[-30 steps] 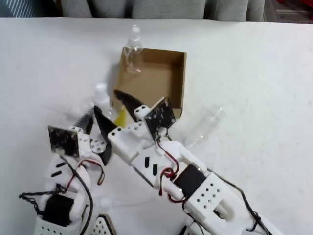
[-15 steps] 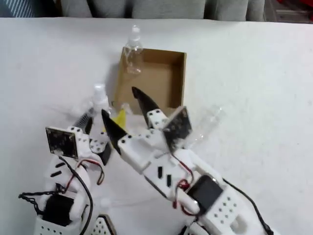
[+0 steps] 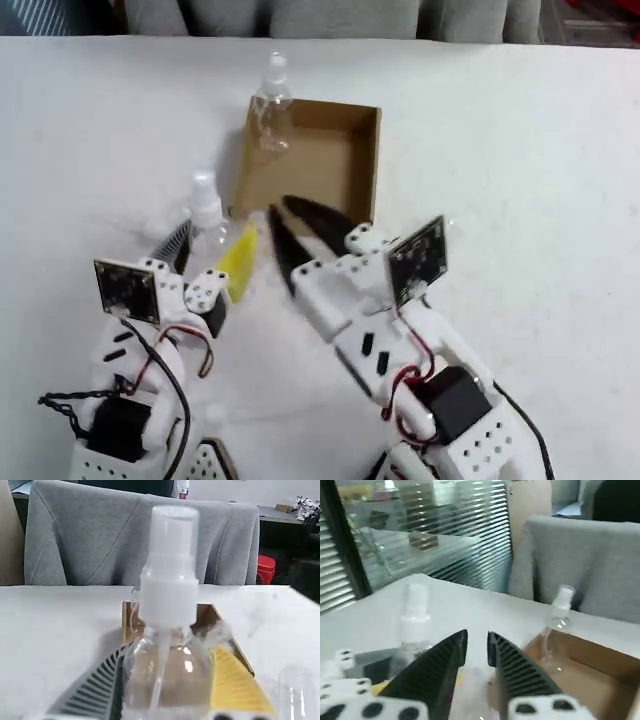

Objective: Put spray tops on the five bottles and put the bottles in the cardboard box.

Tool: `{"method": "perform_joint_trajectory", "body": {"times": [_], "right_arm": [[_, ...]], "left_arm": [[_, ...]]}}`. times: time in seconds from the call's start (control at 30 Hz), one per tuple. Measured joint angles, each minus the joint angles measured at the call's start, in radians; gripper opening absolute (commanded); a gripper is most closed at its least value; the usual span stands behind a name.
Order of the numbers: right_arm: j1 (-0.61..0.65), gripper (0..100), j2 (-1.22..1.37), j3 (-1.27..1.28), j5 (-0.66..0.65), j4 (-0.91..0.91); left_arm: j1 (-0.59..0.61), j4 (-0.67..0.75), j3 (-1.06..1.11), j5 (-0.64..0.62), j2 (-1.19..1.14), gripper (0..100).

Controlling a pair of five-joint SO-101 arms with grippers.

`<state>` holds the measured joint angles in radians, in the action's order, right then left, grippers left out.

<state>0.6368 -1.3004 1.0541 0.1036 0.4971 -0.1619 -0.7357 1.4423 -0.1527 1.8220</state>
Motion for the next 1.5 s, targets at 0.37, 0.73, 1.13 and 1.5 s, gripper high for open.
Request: {"method": "perform_joint_trajectory", "body": {"times": [0.37, 0.73, 1.13, 1.5], "right_arm": [[-0.287, 4.9, 0.003, 0.232, 0.000, -0.117], [-0.353, 4.9, -0.003, 0.470, -0.041, -0.295], [-0.480, 4.9, -0.009, 0.609, -0.127, -0.364], [-0.486, 4.9, -0.009, 0.612, -0.127, -0.364]], "left_arm": [[0.000, 0.091, 0.054, 0.000, 0.000, 2], [0.002, 0.091, 0.075, 0.000, 0.002, 2], [0.000, 0.091, 0.080, 0.000, 0.002, 2], [0.002, 0.222, 0.127, 0.000, 0.002, 2]]}}
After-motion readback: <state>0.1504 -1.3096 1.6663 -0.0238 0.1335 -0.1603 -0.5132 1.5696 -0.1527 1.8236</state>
